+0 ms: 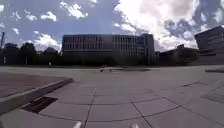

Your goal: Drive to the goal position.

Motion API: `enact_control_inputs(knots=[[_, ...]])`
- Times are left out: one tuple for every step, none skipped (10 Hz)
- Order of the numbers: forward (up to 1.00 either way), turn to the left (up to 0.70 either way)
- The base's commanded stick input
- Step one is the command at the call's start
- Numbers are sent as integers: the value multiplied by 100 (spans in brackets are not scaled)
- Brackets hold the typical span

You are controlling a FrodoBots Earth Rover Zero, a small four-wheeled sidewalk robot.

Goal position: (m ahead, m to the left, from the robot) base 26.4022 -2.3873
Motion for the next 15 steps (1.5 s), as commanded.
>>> enact_control_inputs(knots=[[6,0],[5,0],[5,0],[6,0],[5,0],[6,0],[6,0],[5,0],[5,0],[5,0],[6,0],[5,0],[5,0],[6,0],[6,0]])
